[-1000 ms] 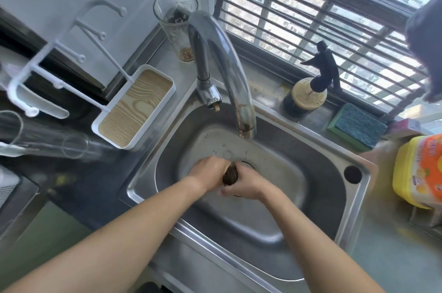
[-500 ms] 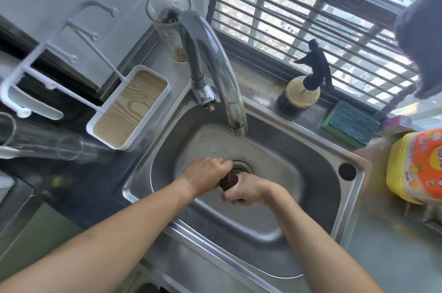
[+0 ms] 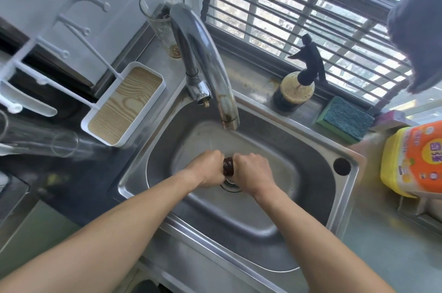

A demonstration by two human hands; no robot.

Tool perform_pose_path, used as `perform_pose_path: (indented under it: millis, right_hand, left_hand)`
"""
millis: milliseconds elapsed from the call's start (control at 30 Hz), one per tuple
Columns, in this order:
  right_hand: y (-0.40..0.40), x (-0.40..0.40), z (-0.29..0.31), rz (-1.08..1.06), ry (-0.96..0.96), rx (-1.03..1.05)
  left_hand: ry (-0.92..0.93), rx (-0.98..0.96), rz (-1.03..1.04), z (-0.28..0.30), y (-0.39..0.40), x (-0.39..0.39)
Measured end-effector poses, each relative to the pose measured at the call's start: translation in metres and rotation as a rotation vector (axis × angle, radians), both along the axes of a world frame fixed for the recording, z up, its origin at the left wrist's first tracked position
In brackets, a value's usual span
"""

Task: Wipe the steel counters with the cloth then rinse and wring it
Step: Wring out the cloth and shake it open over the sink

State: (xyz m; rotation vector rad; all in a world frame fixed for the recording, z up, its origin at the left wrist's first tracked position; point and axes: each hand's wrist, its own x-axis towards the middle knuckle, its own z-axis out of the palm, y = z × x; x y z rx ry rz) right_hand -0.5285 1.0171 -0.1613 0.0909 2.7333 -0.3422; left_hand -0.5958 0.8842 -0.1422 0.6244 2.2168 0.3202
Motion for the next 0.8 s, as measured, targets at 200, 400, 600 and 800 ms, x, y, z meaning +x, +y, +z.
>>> perform_pose_path:
  millis: [200, 400, 600, 800]
  right_hand:
    - [0.006, 0.008, -0.01, 0.085, 0.205, 0.049]
    - [0.004, 0.014, -0.016, 0.101, 0.255, 0.013]
    - [0.005, 0.017, -0.005, -0.179, -0.058, -0.321]
    - [0.002, 0.028, 0.005, -0.473, -0.126, -0.664]
  left_hand:
    - [-0.225, 0.133, 0.098, -0.002, -0.004, 0.002]
    - [-0.465, 0.234, 0.121, -0.011, -0.01, 0.0]
    - [-0.378, 0.287, 0.415, -0.032, -0.03, 0.006]
    - [-0.988, 0.645, 1.018, -0.014, -0.029, 0.011]
